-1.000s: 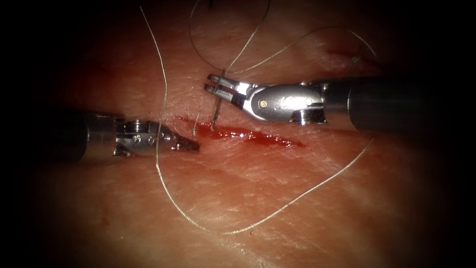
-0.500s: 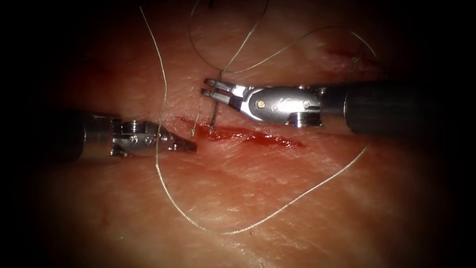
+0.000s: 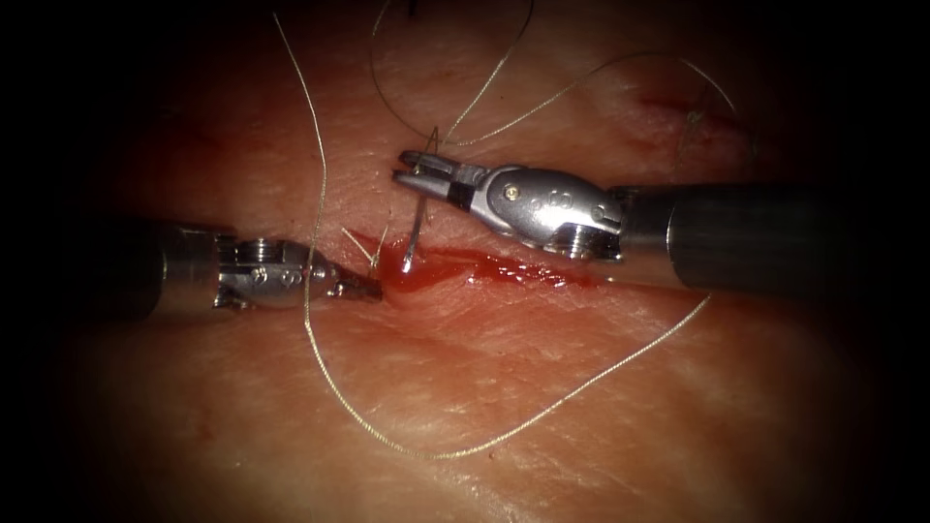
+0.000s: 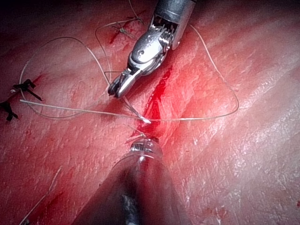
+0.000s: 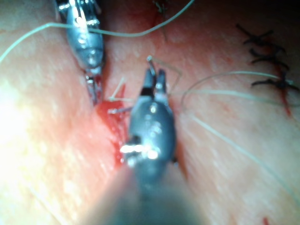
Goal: Wound Closure
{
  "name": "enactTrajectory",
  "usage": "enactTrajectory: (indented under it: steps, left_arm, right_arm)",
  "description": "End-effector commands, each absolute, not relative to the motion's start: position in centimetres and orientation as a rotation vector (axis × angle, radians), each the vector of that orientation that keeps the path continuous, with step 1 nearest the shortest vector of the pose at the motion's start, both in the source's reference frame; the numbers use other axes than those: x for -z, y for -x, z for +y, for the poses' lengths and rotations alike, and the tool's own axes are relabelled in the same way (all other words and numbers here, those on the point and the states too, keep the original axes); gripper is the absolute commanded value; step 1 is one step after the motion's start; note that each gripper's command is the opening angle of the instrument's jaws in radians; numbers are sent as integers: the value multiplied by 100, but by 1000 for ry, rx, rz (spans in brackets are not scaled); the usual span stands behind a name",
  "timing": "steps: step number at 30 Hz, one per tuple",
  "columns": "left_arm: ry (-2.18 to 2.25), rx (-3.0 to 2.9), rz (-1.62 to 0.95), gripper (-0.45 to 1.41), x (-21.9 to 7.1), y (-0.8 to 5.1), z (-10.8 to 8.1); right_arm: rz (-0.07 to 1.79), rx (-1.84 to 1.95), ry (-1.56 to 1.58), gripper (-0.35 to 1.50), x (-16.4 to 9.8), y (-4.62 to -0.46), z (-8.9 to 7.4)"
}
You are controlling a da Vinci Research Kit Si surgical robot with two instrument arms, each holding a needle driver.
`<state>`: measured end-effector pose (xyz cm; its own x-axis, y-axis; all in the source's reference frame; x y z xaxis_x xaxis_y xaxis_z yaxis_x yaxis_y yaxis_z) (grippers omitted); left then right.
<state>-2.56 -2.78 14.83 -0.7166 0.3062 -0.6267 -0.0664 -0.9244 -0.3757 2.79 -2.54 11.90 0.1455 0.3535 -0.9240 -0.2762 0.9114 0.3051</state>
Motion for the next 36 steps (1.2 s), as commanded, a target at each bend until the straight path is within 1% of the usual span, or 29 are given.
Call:
enactTrajectory:
  steps: [1,18,36]
  left_arm:
    - [1071,-2691,-493,-45,-1488,261,-281]
    - [1070,-2696,-494,-45,-1490,257,-279]
    - [1067,-2692,-497,-45,-1490,256,-279]
  right_arm:
    - [1344,-460,-83,-35,-1196,-289,-256]
    - [1244,-689,-401,-35,-1205,-298,-273]
    - [1198,-746,-502,-35,-1200,-298,-281]
